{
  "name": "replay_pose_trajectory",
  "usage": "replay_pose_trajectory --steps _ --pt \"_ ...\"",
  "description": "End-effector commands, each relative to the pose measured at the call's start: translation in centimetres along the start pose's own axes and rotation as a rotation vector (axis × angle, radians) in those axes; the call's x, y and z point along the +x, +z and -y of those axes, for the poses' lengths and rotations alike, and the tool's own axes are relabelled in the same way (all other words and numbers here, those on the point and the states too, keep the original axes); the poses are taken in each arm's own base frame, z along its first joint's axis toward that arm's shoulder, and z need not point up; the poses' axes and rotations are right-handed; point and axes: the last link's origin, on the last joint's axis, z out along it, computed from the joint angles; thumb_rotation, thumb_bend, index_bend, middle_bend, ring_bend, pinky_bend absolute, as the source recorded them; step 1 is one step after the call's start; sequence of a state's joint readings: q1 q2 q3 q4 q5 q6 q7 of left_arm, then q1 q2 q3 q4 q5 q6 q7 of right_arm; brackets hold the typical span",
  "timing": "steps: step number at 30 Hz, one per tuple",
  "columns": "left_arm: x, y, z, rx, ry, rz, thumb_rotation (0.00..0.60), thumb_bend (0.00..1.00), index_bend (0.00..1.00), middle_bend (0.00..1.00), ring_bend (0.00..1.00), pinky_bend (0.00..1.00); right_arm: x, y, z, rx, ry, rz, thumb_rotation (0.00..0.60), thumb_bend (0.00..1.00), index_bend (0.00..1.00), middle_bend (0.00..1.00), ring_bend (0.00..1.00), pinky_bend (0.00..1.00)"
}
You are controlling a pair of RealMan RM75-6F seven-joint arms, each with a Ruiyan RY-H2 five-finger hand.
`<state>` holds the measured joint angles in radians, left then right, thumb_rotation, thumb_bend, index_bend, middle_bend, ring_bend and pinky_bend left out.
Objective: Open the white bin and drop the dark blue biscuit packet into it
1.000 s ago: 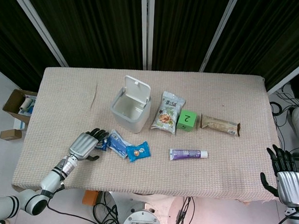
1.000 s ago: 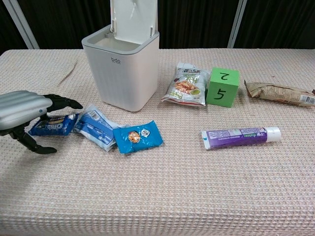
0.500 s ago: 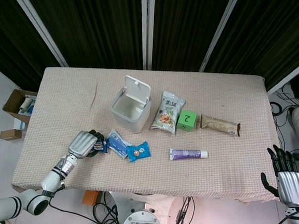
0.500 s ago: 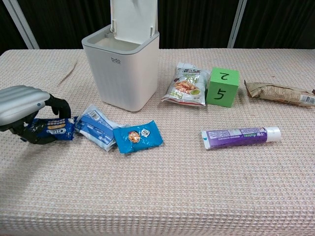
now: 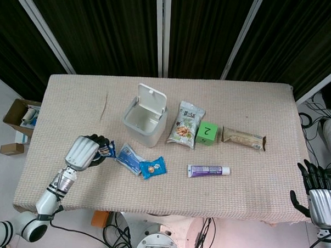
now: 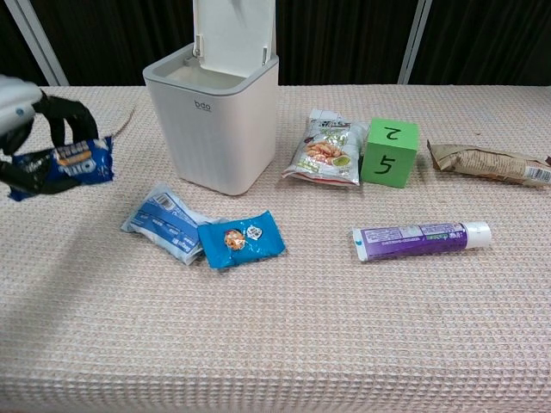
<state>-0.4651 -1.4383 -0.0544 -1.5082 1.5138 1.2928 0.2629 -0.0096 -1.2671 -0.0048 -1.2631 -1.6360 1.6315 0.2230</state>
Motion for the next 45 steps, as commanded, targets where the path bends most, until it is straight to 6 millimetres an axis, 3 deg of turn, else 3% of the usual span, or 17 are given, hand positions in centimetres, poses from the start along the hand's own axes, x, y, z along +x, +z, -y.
replay_pose_trajectory --steps 1,5,8,16,24,26,27,29,30,32,36,39,40,45 --pt "5.5 1.0 -0.3 0.009 0.013 -0.136 0.600 0.38 0.63 0.61 0.51 0.76 0.1 0.1 0.1 0.003 0.005 -0.008 0.600 0.37 0.00 0.00 0.00 0.00" --pt "8.8 3.0 -2.8 -0.066 0.022 -0.184 0.600 0.38 0.64 0.61 0.52 0.78 0.1 0.1 -0.1 -0.005 0.012 -0.013 0.600 0.37 0.00 0.00 0.00 0.00" --pt "10.1 5.4 -5.0 -0.113 0.044 -0.194 0.600 0.38 0.64 0.61 0.52 0.78 0.1 0.0 -0.1 -0.010 0.016 -0.013 0.600 0.37 0.00 0.00 0.00 0.00" --pt "10.2 12.2 -9.2 -0.137 0.061 -0.134 0.600 0.38 0.62 0.61 0.52 0.78 0.3 0.0 -0.3 -0.022 0.024 -0.016 0.600 0.37 0.00 0.00 0.00 0.00" --pt "9.1 15.0 -11.1 -0.115 0.048 -0.127 0.600 0.38 0.52 0.55 0.48 0.74 0.6 0.1 -1.0 -0.030 0.037 -0.020 0.600 0.37 0.00 0.00 0.00 0.00" --pt "8.5 15.2 -11.3 -0.115 0.055 -0.105 0.600 0.36 0.45 0.50 0.44 0.72 0.6 0.0 -1.2 -0.034 0.045 -0.024 0.600 0.37 0.00 0.00 0.00 0.00" --pt "8.0 15.2 -11.3 -0.116 0.062 -0.077 0.600 0.33 0.35 0.43 0.39 0.68 0.7 0.0 -1.3 -0.037 0.048 -0.027 0.600 0.37 0.00 0.00 0.00 0.00" --pt "7.5 15.1 -11.1 -0.104 0.063 -0.040 0.600 0.24 0.09 0.21 0.23 0.57 0.7 -0.1 -1.6 -0.042 0.050 -0.029 0.600 0.36 0.00 0.00 0.00 0.00" --pt "7.5 15.1 -11.2 -0.099 0.058 -0.043 0.600 0.22 0.02 0.11 0.16 0.50 0.8 -0.1 -1.7 -0.044 0.052 -0.030 0.600 0.36 0.00 0.00 0.00 0.00" --pt "7.6 15.1 -10.9 -0.088 0.071 -0.067 0.591 0.18 0.00 0.01 0.06 0.36 0.8 -0.1 -1.8 -0.045 0.057 -0.033 0.600 0.36 0.00 0.00 0.00 0.00" --pt "8.1 14.4 -9.8 -0.061 0.111 -0.061 0.556 0.16 0.00 0.00 0.04 0.29 0.8 -0.1 -2.1 -0.046 0.061 -0.035 0.600 0.36 0.00 0.00 0.00 0.00" --pt "9.0 12.0 -8.7 -0.039 0.168 -0.052 0.547 0.16 0.00 0.00 0.04 0.28 0.7 -0.2 -2.2 -0.046 0.068 -0.036 0.600 0.36 0.00 0.00 0.00 0.00" --pt "9.3 10.7 -8.4 -0.034 0.185 -0.050 0.526 0.16 0.00 0.00 0.04 0.27 0.7 -0.2 -2.2 -0.045 0.069 -0.037 0.600 0.36 0.00 0.00 0.00 0.00" --pt "9.4 0.3 -5.1 0.043 0.176 -0.037 0.427 0.11 0.00 0.00 0.04 0.25 0.4 -0.3 -2.2 -0.036 0.065 -0.038 0.600 0.36 0.00 0.00 0.00 0.00"
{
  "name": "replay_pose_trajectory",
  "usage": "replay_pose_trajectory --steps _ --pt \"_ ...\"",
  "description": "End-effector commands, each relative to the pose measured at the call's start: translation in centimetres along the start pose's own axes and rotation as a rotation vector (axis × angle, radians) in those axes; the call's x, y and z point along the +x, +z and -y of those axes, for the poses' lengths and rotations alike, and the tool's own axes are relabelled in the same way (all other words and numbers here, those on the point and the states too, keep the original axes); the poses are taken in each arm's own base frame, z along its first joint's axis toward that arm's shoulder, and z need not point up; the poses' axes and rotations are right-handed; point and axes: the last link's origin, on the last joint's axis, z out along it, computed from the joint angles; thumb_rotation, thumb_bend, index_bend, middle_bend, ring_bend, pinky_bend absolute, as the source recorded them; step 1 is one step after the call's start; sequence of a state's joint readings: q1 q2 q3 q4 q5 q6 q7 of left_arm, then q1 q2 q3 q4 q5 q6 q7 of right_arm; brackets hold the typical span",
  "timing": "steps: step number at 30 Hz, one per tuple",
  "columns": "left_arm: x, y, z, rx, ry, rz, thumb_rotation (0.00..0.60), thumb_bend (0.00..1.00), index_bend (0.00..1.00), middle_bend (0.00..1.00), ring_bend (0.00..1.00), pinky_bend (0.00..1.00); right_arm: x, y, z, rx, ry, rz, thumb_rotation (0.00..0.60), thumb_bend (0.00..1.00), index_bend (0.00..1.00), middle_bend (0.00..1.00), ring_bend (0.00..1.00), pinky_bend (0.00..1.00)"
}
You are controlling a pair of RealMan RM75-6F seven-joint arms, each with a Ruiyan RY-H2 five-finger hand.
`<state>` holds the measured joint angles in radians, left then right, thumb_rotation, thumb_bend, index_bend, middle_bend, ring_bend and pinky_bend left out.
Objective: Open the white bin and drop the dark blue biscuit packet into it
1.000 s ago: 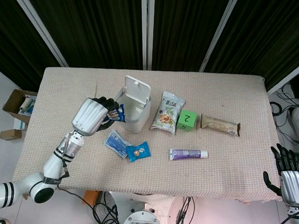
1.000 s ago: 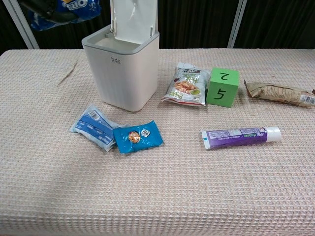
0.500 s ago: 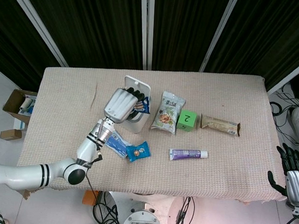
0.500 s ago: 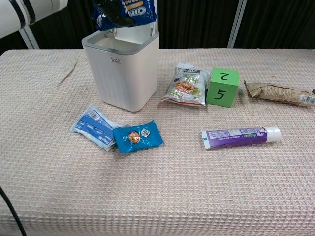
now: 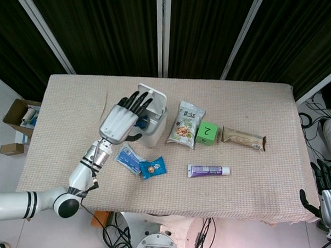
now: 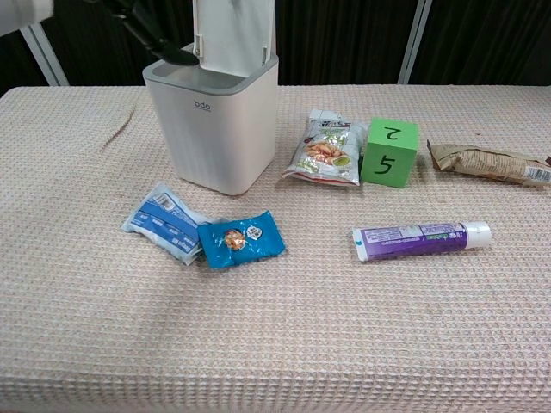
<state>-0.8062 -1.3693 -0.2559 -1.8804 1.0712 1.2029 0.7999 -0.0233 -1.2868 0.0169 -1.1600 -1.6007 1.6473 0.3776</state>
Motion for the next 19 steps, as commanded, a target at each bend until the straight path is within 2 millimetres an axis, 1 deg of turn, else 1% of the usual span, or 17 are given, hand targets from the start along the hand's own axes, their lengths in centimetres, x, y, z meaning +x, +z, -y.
replay_pose_trajectory --steps 1,2,3,4,5,8,10,13,15,19 --pt "-0.2 -11.2 4.0 0.103 0.035 0.004 0.425 0.10 0.00 0.01 0.04 0.25 -0.2 -0.1 0.0 0.003 -0.004 -0.002 0.600 0.36 0.00 0.00 0.00 0.00" --pt "-1.0 -13.6 5.3 0.122 0.047 -0.033 0.425 0.10 0.01 0.02 0.04 0.24 -0.2 -0.1 0.0 -0.001 -0.008 -0.007 0.600 0.36 0.00 0.00 0.00 0.00" --pt "-1.8 -15.4 6.4 0.143 0.058 -0.059 0.424 0.09 0.02 0.04 0.04 0.24 -0.3 -0.1 -0.1 -0.007 -0.012 -0.013 0.600 0.36 0.00 0.00 0.00 0.00" --pt "-2.9 -17.2 7.5 0.166 0.063 -0.067 0.419 0.09 0.04 0.06 0.04 0.23 -0.3 -0.1 -0.1 -0.014 -0.019 -0.018 0.600 0.35 0.00 0.00 0.00 0.00" --pt "-4.3 -19.6 8.6 0.195 0.045 -0.052 0.415 0.09 0.06 0.07 0.04 0.23 -0.4 -0.1 -0.2 -0.022 -0.032 -0.023 0.600 0.35 0.00 0.00 0.00 0.00" --pt "-7.4 -24.3 10.4 0.261 -0.049 0.012 0.371 0.07 0.08 0.07 0.04 0.23 -0.5 0.0 -0.3 -0.038 -0.070 -0.025 0.600 0.35 0.00 0.00 0.00 0.00" --pt "-8.8 -26.3 11.5 0.287 -0.104 0.038 0.333 0.07 0.09 0.07 0.04 0.23 -0.6 0.2 -0.3 -0.045 -0.105 -0.017 0.600 0.34 0.00 0.00 0.00 0.00" --pt "-9.9 -27.6 12.2 0.307 -0.134 0.042 0.284 0.06 0.08 0.07 0.04 0.23 -0.9 0.4 -0.2 -0.060 -0.143 0.020 0.600 0.34 0.00 0.00 0.00 0.00" --pt "-10.3 -28.0 12.6 0.313 -0.144 0.042 0.284 0.06 0.08 0.07 0.04 0.23 -1.1 0.6 0.0 -0.072 -0.164 0.046 0.600 0.35 0.00 0.00 0.00 0.00" --pt "-10.6 -28.4 13.0 0.321 -0.141 0.040 0.281 0.06 0.07 0.05 0.04 0.23 -1.2 0.9 0.6 -0.072 -0.177 0.054 0.600 0.35 0.00 0.00 0.00 0.00"
